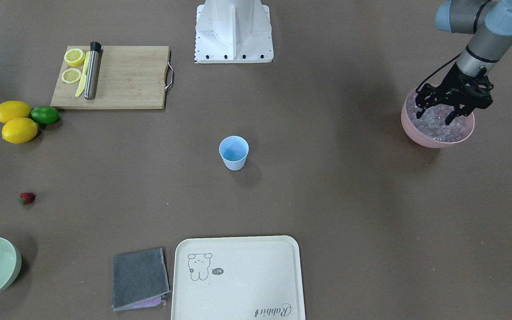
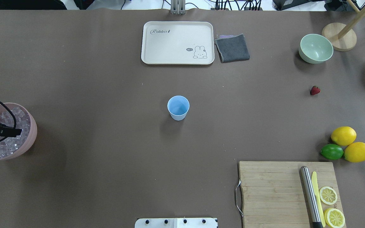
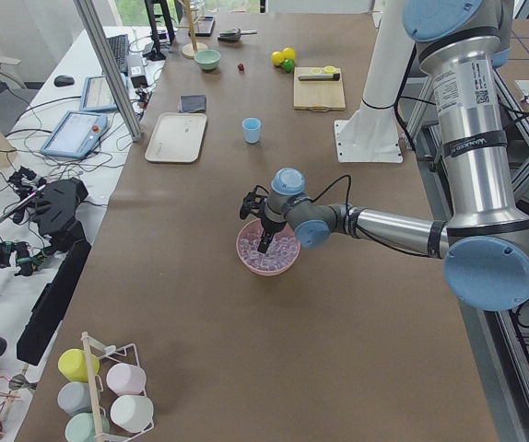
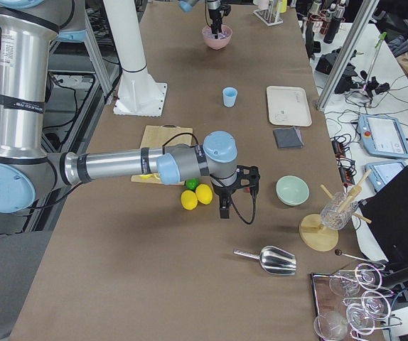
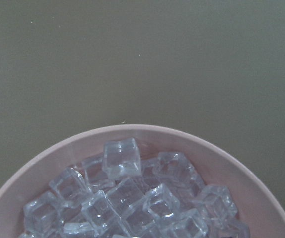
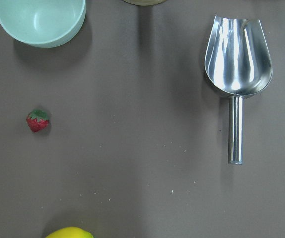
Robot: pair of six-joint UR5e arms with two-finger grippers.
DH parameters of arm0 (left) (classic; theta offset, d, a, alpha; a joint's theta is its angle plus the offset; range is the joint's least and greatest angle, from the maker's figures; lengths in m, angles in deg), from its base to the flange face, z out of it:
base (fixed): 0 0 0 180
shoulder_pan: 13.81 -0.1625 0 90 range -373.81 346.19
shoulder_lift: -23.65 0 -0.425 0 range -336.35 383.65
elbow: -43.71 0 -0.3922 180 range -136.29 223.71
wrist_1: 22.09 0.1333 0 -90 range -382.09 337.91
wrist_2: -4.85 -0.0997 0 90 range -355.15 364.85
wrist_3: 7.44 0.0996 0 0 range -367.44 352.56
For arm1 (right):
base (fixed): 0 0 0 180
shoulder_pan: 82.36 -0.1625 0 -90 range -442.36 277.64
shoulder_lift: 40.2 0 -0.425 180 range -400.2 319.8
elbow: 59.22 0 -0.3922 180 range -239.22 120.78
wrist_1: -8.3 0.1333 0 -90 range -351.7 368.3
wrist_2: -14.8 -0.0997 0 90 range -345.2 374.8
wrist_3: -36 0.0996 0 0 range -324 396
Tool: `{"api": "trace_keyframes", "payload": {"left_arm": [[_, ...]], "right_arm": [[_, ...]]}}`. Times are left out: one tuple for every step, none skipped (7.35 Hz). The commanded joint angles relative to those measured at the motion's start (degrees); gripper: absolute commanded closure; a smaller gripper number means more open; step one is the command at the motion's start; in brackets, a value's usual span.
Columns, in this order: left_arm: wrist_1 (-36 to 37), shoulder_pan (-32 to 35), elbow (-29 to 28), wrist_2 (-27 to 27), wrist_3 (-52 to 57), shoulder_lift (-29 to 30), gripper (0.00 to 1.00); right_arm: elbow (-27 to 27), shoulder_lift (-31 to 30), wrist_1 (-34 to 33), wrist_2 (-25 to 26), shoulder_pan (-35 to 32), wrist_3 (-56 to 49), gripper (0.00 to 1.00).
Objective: Put ice and strawberries in cup
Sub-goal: 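Lower the left gripper into the pink bowl and grasp an ice cube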
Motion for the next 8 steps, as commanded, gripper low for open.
{"api": "trace_keyframes", "payload": {"left_arm": [[-1.22,-0.51,0.02,-0.03,0.14,-0.78,0.17],[-1.83,-1.47,0.02,-0.03,-0.12,-1.04,0.17],[-1.84,-1.48,0.02,-0.03,-0.29,-0.96,0.17],[-1.84,-1.48,-0.24,-0.03,-0.21,-0.70,0.19],[-1.84,-1.48,-0.42,-0.03,-0.12,-0.61,0.20],[-1.84,-1.48,-0.42,-0.03,-0.03,-0.52,0.24],[-1.84,-1.65,-0.51,-0.11,-0.03,-0.43,0.25],[-1.84,-1.65,-0.51,-0.12,-0.03,-0.43,0.26]], "right_arm": [[0.10,0.01,0.01,0.00,0.00,0.00,0.00],[0.19,0.01,0.02,0.09,0.00,0.00,0.00],[0.19,0.01,0.02,0.09,0.00,0.00,0.00],[0.19,-0.08,-0.07,0.00,0.00,0.00,0.00],[0.19,-0.08,0.01,0.09,0.00,0.00,0.00],[0.19,-0.08,0.02,0.09,0.00,0.00,0.00],[0.19,-0.08,-0.07,0.00,0.00,0.00,0.00],[0.45,-0.08,0.01,0.00,0.00,0.00,0.00]]}}
